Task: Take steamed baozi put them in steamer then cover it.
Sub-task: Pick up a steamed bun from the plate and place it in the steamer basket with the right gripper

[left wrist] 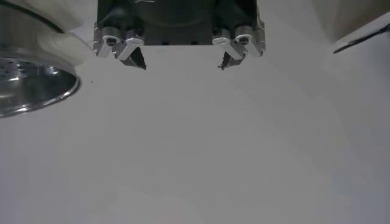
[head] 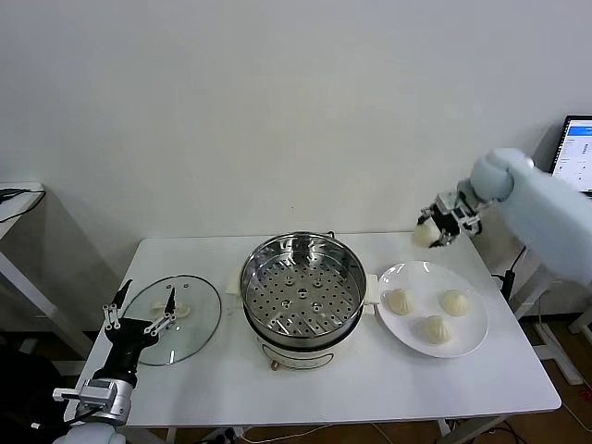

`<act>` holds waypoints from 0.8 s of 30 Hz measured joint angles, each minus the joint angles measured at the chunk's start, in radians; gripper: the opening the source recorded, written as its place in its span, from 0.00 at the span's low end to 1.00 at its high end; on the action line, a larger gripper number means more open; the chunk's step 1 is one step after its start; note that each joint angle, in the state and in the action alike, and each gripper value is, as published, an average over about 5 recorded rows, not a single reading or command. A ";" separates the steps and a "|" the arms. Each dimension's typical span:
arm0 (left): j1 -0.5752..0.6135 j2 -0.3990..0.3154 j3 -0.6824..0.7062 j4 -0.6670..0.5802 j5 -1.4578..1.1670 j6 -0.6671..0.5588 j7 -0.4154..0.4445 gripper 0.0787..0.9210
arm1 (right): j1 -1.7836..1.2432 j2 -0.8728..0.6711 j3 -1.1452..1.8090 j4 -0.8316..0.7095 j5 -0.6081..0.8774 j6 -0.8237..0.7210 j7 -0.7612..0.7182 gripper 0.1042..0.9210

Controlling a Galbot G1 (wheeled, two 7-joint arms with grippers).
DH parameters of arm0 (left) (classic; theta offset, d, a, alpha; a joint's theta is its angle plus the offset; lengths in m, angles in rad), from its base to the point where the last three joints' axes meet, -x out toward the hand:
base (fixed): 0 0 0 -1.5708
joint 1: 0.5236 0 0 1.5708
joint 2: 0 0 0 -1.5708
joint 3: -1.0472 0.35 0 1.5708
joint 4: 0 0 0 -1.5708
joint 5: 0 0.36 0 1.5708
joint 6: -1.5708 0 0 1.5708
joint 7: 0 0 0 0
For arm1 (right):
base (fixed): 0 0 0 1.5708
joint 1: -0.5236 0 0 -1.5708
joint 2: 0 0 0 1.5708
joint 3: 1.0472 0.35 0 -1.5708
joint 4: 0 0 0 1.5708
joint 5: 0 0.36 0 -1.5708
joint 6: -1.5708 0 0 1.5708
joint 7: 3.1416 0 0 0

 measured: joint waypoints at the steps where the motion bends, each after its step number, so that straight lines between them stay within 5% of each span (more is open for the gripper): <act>1: 0.001 0.001 -0.003 -0.002 -0.001 0.000 0.000 0.88 | 0.028 0.001 -0.027 0.029 0.010 0.015 0.000 0.68; 12: 0.007 0.009 -0.038 -0.003 -0.017 0.003 0.009 0.88 | 0.185 0.116 -0.232 0.210 0.049 0.196 0.030 0.68; 24: 0.007 0.020 -0.085 0.010 -0.040 0.004 0.022 0.88 | 0.168 0.307 -0.285 0.166 -0.010 0.337 0.073 0.68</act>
